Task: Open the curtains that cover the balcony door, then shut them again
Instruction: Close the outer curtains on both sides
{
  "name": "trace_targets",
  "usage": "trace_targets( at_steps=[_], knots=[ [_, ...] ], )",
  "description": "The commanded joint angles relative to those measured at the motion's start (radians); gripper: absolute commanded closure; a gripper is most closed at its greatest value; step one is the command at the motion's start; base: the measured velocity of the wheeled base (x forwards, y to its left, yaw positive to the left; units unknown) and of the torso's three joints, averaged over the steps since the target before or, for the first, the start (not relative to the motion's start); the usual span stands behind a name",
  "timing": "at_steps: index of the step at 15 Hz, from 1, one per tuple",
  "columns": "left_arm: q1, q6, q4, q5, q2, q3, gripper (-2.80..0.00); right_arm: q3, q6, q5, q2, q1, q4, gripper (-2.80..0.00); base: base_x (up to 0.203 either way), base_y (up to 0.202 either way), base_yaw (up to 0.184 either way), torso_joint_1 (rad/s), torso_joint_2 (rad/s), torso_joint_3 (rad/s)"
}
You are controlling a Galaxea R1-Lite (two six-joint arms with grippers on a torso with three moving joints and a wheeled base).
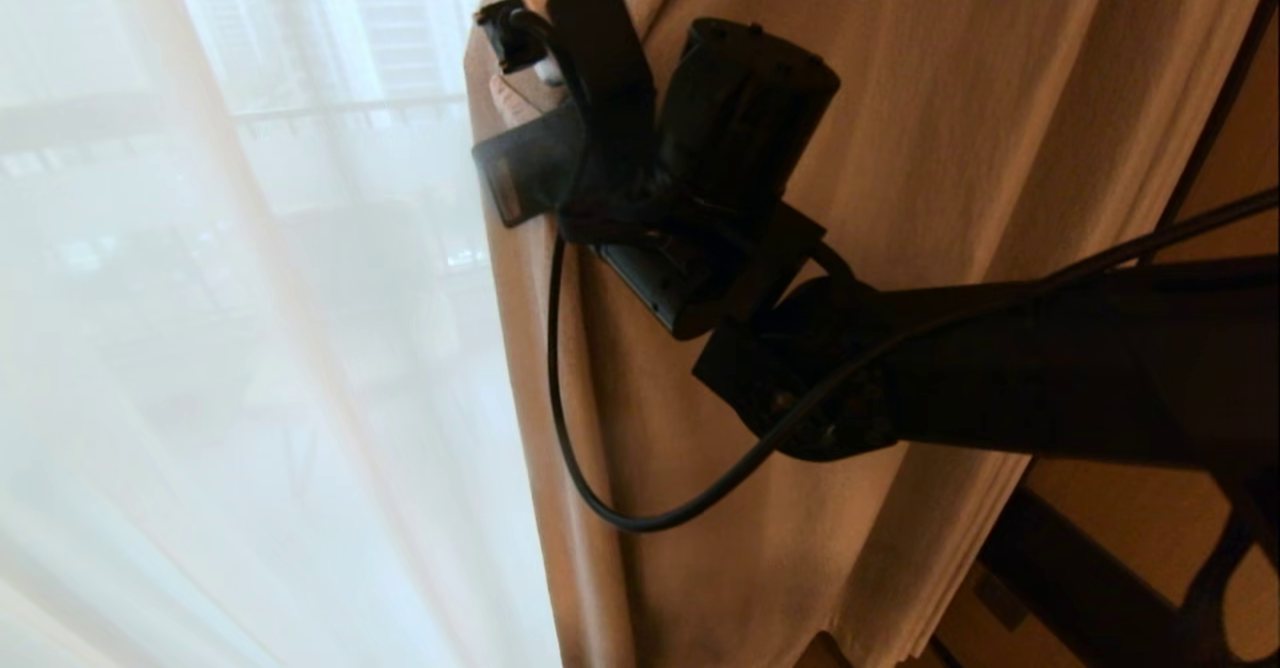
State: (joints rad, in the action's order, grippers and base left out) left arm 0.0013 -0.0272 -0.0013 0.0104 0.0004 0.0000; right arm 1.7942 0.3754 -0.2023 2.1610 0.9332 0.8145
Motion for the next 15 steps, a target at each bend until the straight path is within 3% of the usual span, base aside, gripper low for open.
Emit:
trace_targets(
  at_steps=[1, 8, 15],
  knots=[
    [0.0, 0.0, 0.0, 0.0, 0.0, 0.0, 0.0, -0.014, 0.002, -0.002, -0.032, 0.001, 0.006, -2.8, 0.0, 0.0, 0.0, 0.0, 0.0, 0.0],
    [0.0, 0.0, 0.0, 0.0, 0.0, 0.0, 0.0, -0.129, 0.005, -0.002, -0.099, 0.004, 0.011, -2.8, 0.0, 0.0, 0.0, 0.0, 0.0, 0.0],
    [0.0, 0.0, 0.0, 0.0, 0.0, 0.0, 0.0, -0.488, 0.006, -0.037, -0.343, 0.02, 0.016, -2.8, 0.0, 0.0, 0.0, 0.0, 0.0, 0.0]
  ],
)
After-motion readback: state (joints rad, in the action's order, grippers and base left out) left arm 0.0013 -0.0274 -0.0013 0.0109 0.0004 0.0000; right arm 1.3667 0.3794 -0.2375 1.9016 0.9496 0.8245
